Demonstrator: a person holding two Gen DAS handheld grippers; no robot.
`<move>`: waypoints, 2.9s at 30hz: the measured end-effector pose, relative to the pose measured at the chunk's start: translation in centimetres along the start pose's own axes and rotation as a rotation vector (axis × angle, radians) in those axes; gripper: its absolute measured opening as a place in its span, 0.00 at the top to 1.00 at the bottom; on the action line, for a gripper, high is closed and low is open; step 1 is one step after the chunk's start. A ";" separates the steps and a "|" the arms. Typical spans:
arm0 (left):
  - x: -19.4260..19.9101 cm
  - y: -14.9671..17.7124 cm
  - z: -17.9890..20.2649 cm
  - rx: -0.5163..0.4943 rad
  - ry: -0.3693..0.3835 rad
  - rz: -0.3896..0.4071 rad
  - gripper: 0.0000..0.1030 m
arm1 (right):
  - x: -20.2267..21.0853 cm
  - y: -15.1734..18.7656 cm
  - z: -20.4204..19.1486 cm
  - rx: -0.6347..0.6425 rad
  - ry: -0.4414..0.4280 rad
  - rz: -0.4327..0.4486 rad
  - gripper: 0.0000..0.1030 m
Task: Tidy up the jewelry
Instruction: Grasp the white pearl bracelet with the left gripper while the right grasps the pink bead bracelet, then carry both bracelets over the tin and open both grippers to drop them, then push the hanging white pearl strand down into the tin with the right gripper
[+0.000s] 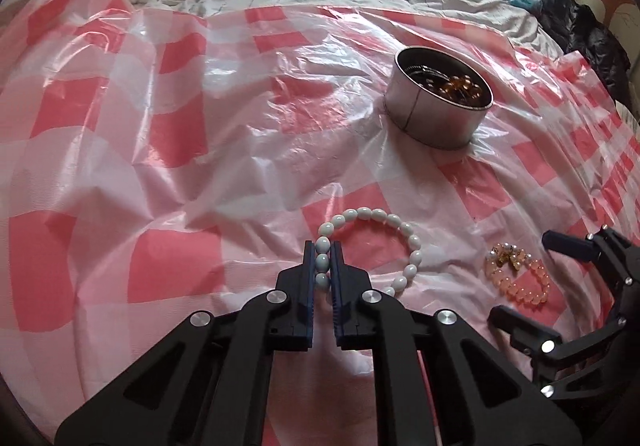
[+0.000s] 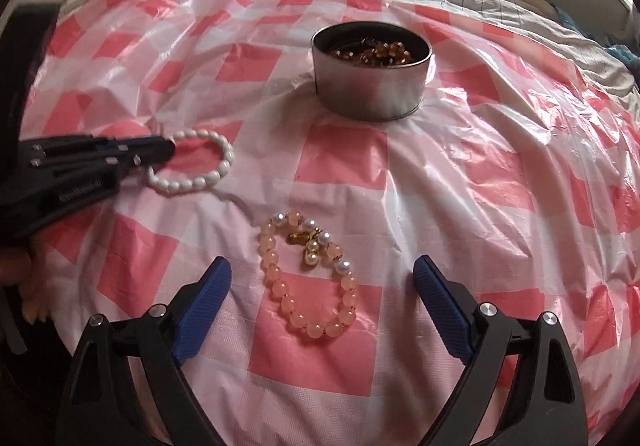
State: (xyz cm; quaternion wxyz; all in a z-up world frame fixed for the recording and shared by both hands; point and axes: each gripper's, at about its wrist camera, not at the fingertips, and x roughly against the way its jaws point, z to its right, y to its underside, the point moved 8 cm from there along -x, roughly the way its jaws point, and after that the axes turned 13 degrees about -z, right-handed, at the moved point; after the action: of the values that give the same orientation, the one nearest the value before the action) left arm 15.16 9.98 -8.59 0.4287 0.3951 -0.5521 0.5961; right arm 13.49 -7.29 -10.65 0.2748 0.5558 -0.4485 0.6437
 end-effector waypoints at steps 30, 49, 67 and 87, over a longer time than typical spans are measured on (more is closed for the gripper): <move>6.3 -2.3 4.9 -0.090 0.047 0.267 0.93 | 7.9 -0.9 6.6 -0.453 -1.010 0.344 0.92; 9.7 -7.5 9.4 -0.098 0.137 0.463 0.93 | 8.2 -5.6 9.1 -0.491 -1.078 0.442 0.92; 1.7 -13.5 7.5 0.140 0.213 0.271 0.54 | 6.3 -14.3 9.7 -0.429 -0.947 0.457 0.91; 6.5 -11.6 3.8 0.007 -0.202 0.397 0.22 | 4.6 -11.3 12.4 -0.516 -0.580 0.398 0.49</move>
State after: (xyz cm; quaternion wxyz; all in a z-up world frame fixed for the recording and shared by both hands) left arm 24.03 6.90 1.58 0.2442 0.3378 -0.6570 0.6281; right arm 27.89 -13.80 -3.36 0.1382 0.5295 -0.7517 0.3682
